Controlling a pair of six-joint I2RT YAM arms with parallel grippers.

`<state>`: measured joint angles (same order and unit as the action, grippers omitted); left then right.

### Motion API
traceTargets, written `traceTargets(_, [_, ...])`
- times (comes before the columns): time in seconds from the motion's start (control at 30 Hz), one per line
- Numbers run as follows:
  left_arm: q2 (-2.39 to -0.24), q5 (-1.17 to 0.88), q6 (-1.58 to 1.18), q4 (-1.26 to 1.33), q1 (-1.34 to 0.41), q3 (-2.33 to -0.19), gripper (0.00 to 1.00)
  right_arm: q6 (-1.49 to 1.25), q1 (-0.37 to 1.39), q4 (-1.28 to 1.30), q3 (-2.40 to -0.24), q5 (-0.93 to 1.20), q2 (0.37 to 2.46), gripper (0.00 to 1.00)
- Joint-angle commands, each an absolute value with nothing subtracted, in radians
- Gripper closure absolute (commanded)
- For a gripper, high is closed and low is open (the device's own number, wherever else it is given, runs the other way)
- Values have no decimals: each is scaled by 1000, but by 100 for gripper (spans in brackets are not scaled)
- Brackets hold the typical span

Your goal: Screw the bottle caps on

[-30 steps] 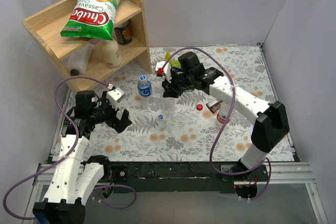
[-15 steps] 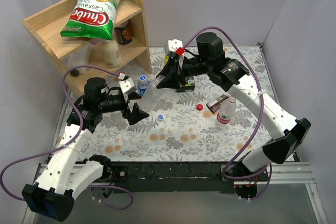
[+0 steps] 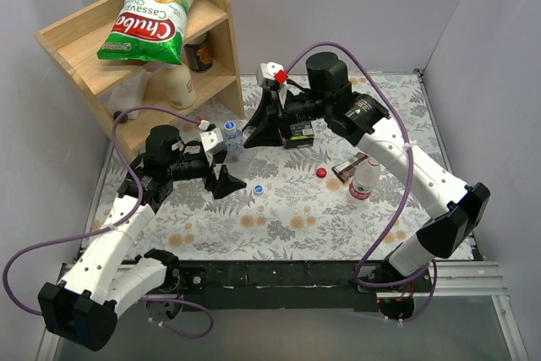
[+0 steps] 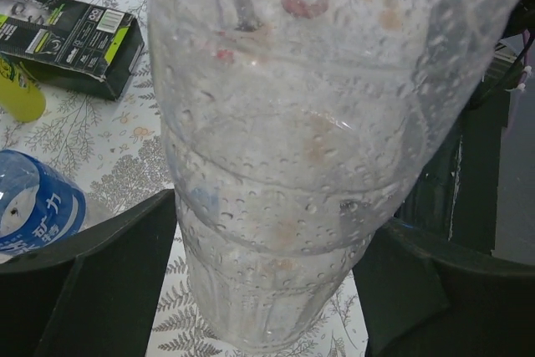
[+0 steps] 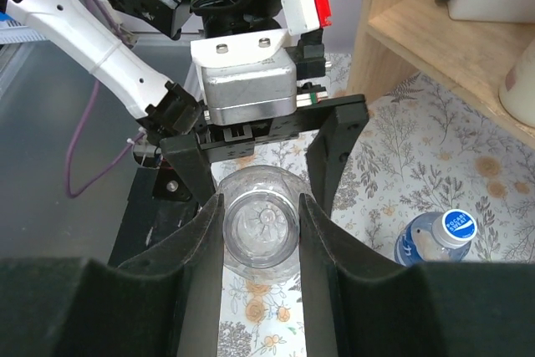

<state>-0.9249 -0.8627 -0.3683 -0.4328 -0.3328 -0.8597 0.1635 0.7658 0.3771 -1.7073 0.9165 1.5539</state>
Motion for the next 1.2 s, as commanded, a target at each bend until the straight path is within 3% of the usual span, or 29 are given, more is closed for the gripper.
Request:
traceTargets(0.0, [-911,-910,-347,-413,-337,-850,26,117,772,307,-1743,960,1549,98])
traceTargets(0.13, [-911,-940,-336,-425,-337,-853,46,120,788,313,-1736,957,1554,96])
traceTargets(0.2, [-902,-948,-341,-426,-337,-850,61,176,807,394,-1768,924,1568,80])
traceTargets(0.23, [-894,-951,-345,-426,-337,-841,62,216,833,443,-1822,904,1587,73])
traceTargets(0.27, [-888,-950,-371,-413,-337,-833,63,295,845,490,-1856,828,1597,54])
traceTargets(0.37, [-845,-910,-419,-416,-336,-813,67,354,854,641,-1954,682,1600,39])
traceTargets(0.43, [-810,-891,-413,-449,-330,-813,75,388,815,696,-1956,654,1562,36])
traceTargets(0.6, [-755,-810,-240,-597,-312,-775,87,483,747,683,-1668,713,1447,37])
traceTargets(0.63, [-746,-795,-233,-595,-270,-766,100,521,747,667,-1623,713,1413,38])
traceTargets(0.73, [-686,-746,-303,-545,-198,-732,100,613,755,601,-1485,704,1416,40])
traceTargets(0.93, [-489,-716,-529,-402,-100,-620,100,900,844,776,-1561,499,1662,49])
traceTargets(1.17, [-434,-730,-555,-405,-25,-620,100,1095,861,660,-1497,405,1837,46])
